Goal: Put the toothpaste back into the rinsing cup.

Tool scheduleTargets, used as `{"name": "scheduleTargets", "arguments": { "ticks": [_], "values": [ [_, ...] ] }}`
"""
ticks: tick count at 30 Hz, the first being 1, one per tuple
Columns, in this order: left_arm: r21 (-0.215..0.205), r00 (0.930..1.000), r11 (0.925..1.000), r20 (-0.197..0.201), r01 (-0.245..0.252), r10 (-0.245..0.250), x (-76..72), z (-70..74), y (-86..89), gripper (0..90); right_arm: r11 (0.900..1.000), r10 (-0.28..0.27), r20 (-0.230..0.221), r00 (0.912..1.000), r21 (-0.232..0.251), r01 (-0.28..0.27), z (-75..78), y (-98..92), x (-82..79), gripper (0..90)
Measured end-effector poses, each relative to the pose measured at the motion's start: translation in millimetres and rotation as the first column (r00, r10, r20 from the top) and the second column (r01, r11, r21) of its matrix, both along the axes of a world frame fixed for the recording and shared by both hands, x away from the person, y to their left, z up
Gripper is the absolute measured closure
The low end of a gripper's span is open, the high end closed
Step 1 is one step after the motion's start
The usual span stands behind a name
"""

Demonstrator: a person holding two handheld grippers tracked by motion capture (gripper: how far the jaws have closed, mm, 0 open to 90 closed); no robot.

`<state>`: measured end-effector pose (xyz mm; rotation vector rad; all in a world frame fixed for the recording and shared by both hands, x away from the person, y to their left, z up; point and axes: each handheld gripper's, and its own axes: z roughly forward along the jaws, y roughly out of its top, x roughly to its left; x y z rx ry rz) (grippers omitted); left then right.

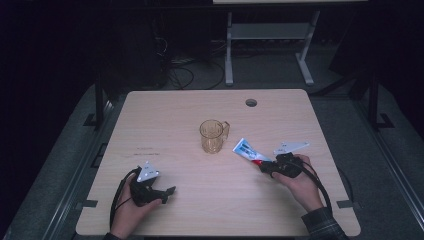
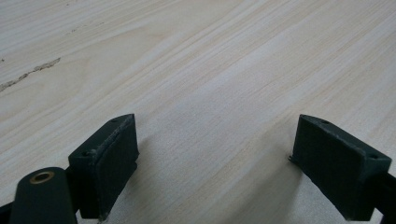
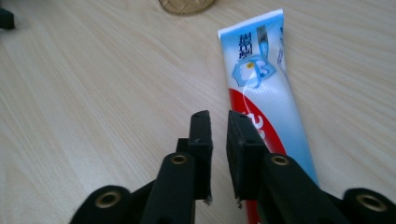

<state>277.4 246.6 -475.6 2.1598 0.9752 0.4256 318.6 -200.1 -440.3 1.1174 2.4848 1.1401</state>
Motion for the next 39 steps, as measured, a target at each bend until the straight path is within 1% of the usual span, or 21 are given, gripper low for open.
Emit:
{"name": "scheduleTargets", "arguments": {
  "ticks": [3,4,5,7,8,9,11,14,15,17,19,20,23,25,26,28,29,31,36,38,39],
  "values": [
    [0.0,1.0,1.0,0.0,0.0,0.0,0.0,0.0,0.0,13.1,1.0,-0.012,0.003,0.9999,-0.009,0.013,3.0,-1.0,1.5,65.7],
    [0.0,1.0,1.0,0.0,0.0,0.0,0.0,0.0,0.0,13.1,1.0,-0.012,0.003,0.9999,-0.009,0.013,3.0,-1.0,1.5,65.7],
    [0.0,1.0,1.0,0.0,0.0,0.0,0.0,0.0,0.0,13.1,1.0,-0.02,0.009,0.9998,-0.011,0.02,3.8,-1.7,2.4,63.4],
    [0.0,1.0,1.0,0.0,0.0,0.0,0.0,0.0,0.0,13.1,0.999,-0.033,0.015,0.9993,0.001,0.033,5.4,-2.8,4.6,59.8],
    [0.0,1.0,1.0,0.0,0.0,0.0,0.0,0.0,0.0,13.1,0.999,-0.043,0.006,0.9991,0.005,0.043,6.7,-3.1,6.1,57.2],
    [0.0,1.0,1.0,0.0,0.0,0.0,0.0,0.0,0.0,13.1,0.999,-0.051,0.011,0.9986,0.002,0.051,9.2,-2.6,8.8,54.3],
    [0.0,1.0,1.0,0.0,0.0,0.0,0.0,0.0,0.0,13.1,0.999,-0.05,0.011,0.9987,-0.003,0.05,12.3,-1.4,11.1,50.7],
    [0.0,1.0,1.0,0.0,0.0,0.0,0.0,0.1,0.0,13.1,0.999,-0.054,0.011,0.9985,0.001,0.054,15.4,0.2,13.5,49.3],
    [0.0,1.0,1.0,0.0,0.0,0.0,0.0,0.1,0.0,13.1,0.999,-0.048,0.004,0.9988,-0.011,0.048,16.8,2.2,17.2,46.6],
    [0.0,1.0,1.0,0.0,0.0,0.0,0.0,0.1,0.0,13.1,0.999,-0.046,0.003,0.9989,-0.019,0.046,17.8,4.2,20.6,45.6],
    [0.0,1.0,1.0,0.0,0.0,0.0,0.0,0.0,0.0,13.1,0.999,-0.047,0.003,0.9989,-0.013,0.047,17.8,4.7,22.3,45.3],
    [0.0,1.0,1.0,0.0,0.0,0.0,0.0,0.1,0.0,13.1,0.999,-0.04,-0.006,0.9992,-0.029,0.04,17.2,7.0,26.2,43.6],
    [0.0,1.0,1.0,0.0,0.0,0.0,0.0,0.1,0.0,13.1,0.999,-0.039,-0.004,0.9992,-0.035,0.039,16.9,10.5,30.7,41.2],
    [0.0,1.0,1.0,0.0,0.0,0.0,0.0,0.0,0.0,13.1,0.998,-0.045,-0.014,0.9989,-0.042,0.045,17.3,13.0,34.3,38.7],
    [0.0,1.0,1.0,0.0,0.0,0.0,0.0,0.1,0.0,13.1,0.998,-0.05,-0.009,0.9987,-0.049,0.049,17.6,14.0,36.1,37.7],
    [0.0,1.0,1.0,0.0,0.0,0.0,0.0,0.1,0.0,13.1,0.997,-0.061,-0.009,0.9981,-0.041,0.061,17.9,15.5,39.2,36.7],
    [0.0,1.0,1.0,0.0,0.0,0.0,0.0,0.1,0.0,13.1,0.996,-0.064,-0.007,0.9979,-0.056,0.064,17.8,16.5,41.2,36.4],
    [0.0,1.0,1.0,0.0,0.0,0.0,0.0,0.1,0.0,13.1,0.996,-0.067,-0.014,0.9976,-0.056,0.067,18.0,18.4,44.6,36.6],
    [0.0,1.0,1.0,0.0,0.0,0.0,0.0,0.1,0.0,13.1,0.995,-0.058,-0.013,0.9982,-0.076,0.057,17.0,25.4,52.5,35.6],
    [0.0,1.0,1.0,0.0,0.0,0.0,0.0,0.1,0.0,13.1,0.996,-0.059,-0.011,0.9982,-0.072,0.058,16.8,26.9,53.5,35.7],
    [0.0,1.0,1.0,0.0,0.0,0.0,0.0,0.1,0.0,13.1,0.995,-0.054,-0.017,0.9984,-0.083,0.052,15.8,29.8,55.6,34.3]
  ]
}}
